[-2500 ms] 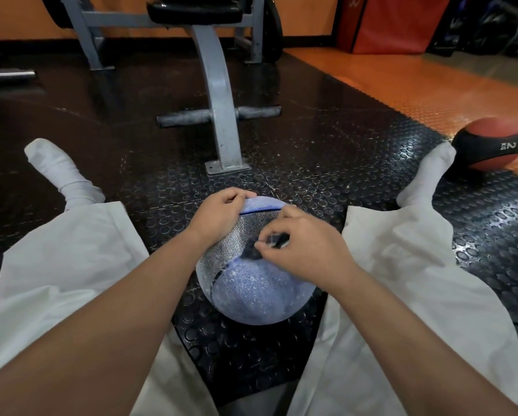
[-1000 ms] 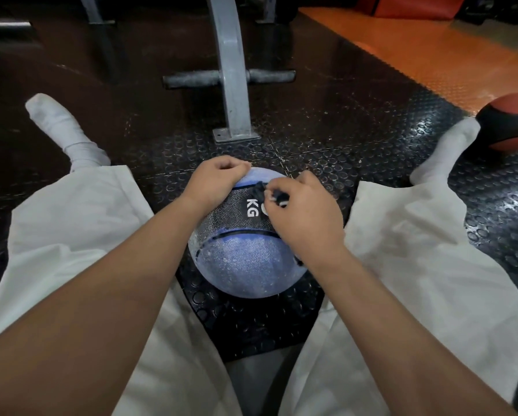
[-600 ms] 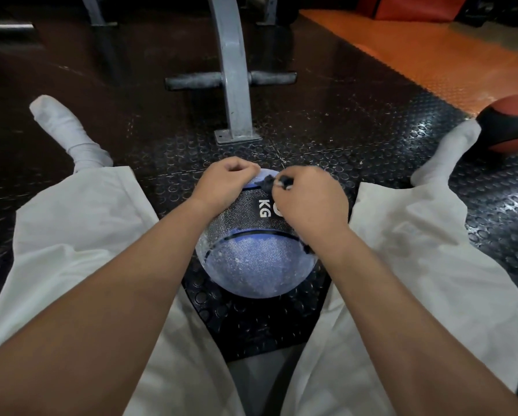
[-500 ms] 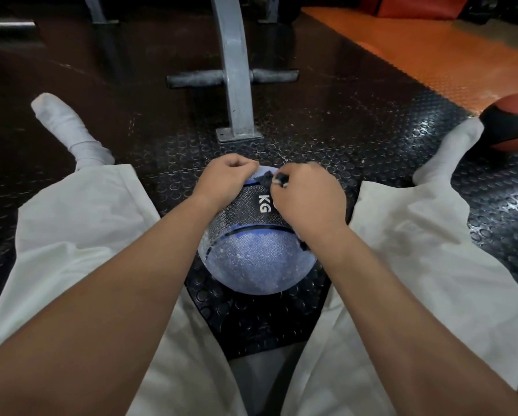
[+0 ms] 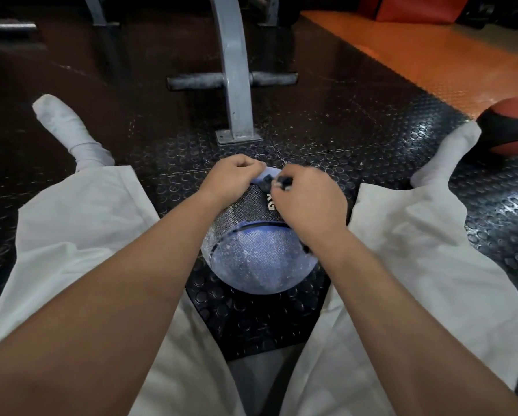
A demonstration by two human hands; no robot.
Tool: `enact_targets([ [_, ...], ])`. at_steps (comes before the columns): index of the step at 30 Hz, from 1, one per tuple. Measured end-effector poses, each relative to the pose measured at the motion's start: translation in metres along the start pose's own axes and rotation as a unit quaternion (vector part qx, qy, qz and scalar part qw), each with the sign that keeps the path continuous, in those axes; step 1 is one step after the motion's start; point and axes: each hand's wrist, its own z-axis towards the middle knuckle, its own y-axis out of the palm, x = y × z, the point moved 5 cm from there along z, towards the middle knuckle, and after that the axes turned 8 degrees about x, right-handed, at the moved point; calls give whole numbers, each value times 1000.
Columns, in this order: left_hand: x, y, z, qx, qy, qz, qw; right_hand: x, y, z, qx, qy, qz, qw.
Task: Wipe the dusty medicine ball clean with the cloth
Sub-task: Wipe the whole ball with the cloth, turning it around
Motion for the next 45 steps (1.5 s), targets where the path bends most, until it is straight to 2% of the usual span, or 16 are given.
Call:
enact_targets([
  [5, 6, 1, 0, 33, -9, 19, 999, -3, -1, 0, 22, -33, -29, 999],
  [9, 8, 3, 2, 33, -11, 26, 999, -5, -7, -43, 61, -85, 9, 995],
  [11, 7, 7, 2, 5, -10, 39, 999, -1, -9, -50, 60, -104, 21, 992],
  [15, 3, 16, -8, -88, 22, 32, 995, 17, -8, -13, 15, -38, 1, 999],
  [18, 6, 17, -16, -40, 85, 60, 994, 16, -6, 14, 7, -21, -12, 1000],
  [20, 10, 17, -16, -9, 88, 83, 993, 15, -6, 12, 18, -31, -18, 999],
  [27, 10, 21, -1, -49, 44, 66, 996, 9, -3, -40, 34, -121, 54, 991],
  [31, 6, 21, 2, -40, 47, 49, 997, 36, -5, -34, 9, -26, 105, 994],
  [34, 8, 20, 0, -26, 45, 59, 997, 46, -7, -33, 41, 40, 134, 989],
  [36, 11, 20, -3, -15, 41, 83, 996, 42, -6, -35, 55, 50, 115, 991],
  [37, 12, 19, -4, -9, 41, 93, 995, 35, -5, -36, 55, 41, 103, 992],
  [41, 13, 20, -5, -15, 41, 92, 995, -5, -2, -42, 54, -85, 38, 994],
  [45, 11, 19, -4, -31, 43, 56, 997, -8, -1, -39, -16, -96, 13, 995],
])
